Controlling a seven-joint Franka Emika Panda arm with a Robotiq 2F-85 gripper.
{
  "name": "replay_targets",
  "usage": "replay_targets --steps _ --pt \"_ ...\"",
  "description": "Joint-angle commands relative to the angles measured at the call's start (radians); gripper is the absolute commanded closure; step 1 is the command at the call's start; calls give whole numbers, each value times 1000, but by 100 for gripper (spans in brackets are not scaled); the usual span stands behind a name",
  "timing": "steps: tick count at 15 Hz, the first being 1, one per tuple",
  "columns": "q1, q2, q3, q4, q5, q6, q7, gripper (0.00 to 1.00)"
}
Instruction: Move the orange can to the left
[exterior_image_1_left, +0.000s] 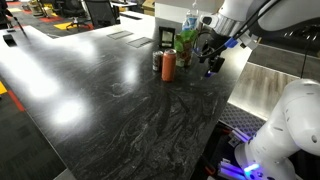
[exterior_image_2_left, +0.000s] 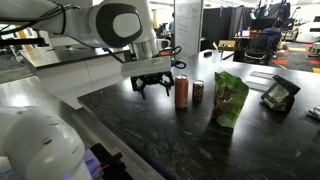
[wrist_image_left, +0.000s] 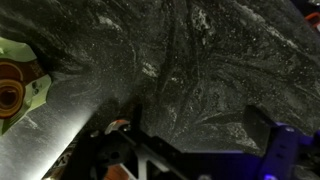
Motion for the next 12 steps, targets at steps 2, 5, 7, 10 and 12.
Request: replay_targets --steps 2,5,7,10,12 --pt "11 244 -56 103 -8 52 -170 0" --pt "-22 314 -33 133 -30 102 -236 0" --pt "-34 270 -16 101 8 93 -221 0" --pt "-35 298 -11 120 8 94 -225 0" --pt "-38 299 -18 123 4 102 -244 0"
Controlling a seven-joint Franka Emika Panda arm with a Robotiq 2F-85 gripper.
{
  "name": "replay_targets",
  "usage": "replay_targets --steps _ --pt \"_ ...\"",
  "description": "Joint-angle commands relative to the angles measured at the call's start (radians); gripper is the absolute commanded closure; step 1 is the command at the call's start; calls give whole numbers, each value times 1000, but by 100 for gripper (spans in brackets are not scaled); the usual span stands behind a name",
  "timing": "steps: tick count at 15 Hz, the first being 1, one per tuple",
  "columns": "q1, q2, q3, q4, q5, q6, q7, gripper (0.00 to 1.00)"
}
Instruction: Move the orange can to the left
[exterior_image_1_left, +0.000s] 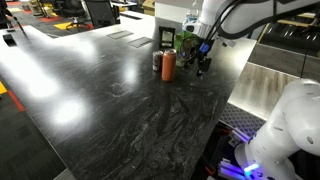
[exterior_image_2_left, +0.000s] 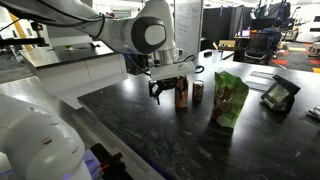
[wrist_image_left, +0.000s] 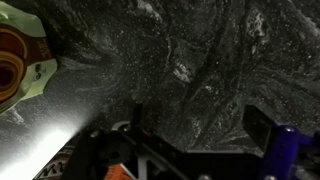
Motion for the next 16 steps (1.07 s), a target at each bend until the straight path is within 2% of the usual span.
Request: replay_targets --steps 1,3,4,5,6,11,15,16 --pt "-43 7 19 5 8 21 -55 0" --pt "-58 0 3 4 -5 42 -97 0" --pt "-71 1 0 6 -12 46 -116 25" --pt "-82 -1 -3 5 -15 53 -134 26" --pt "-90 -1 -8 4 -17 66 -161 32" --pt "-106 31 -36 22 -2 169 -309 69" --pt "-97 91 -44 58 22 264 -375 95" --pt "-100 107 -43 67 24 278 -381 99"
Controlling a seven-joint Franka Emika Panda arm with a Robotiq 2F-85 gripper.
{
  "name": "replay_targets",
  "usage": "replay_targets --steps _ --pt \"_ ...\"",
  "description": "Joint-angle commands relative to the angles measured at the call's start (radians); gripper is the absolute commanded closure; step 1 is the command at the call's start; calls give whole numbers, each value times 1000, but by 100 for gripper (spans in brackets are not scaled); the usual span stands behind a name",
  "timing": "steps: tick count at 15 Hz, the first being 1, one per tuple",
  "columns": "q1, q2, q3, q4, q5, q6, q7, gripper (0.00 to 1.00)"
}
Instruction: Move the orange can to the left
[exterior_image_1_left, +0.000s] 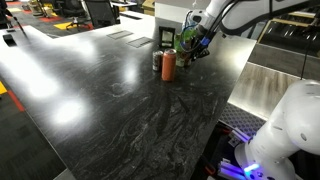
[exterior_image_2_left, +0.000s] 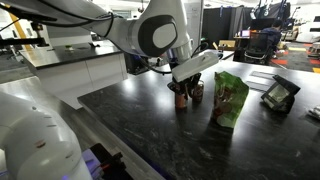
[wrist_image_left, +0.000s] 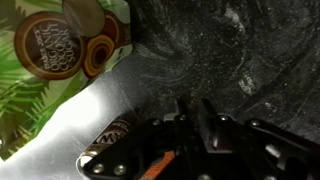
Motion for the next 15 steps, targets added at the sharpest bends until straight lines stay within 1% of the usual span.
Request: replay_targets --steps 1,7,11,15 --pt "-9 104 -1 60 28 69 -59 100" --pt "7 220 4 127 104 106 -111 100" --pt "16 269 19 168 177 112 -166 100" --pt "47 285 32 214 305 43 -243 100"
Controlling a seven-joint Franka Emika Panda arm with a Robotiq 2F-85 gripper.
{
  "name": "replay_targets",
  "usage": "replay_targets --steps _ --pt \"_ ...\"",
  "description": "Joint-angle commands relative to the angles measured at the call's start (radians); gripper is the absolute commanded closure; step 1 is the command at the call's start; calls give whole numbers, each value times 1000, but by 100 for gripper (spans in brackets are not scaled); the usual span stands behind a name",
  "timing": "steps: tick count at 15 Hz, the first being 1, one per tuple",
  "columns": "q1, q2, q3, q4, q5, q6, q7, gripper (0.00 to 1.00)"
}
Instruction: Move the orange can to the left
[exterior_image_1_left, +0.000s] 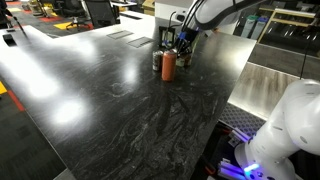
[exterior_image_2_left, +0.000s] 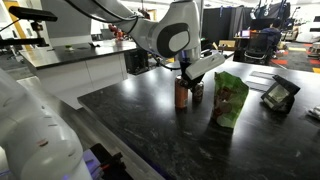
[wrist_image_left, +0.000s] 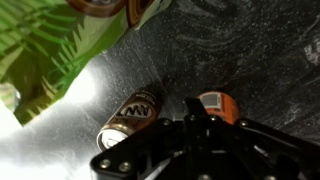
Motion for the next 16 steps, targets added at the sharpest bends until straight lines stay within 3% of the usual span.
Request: replay_targets --steps 1,16 --pt "12 44 23 60 100 -49 -77 100" --pt "11 174 91 196 352 -183 -170 100"
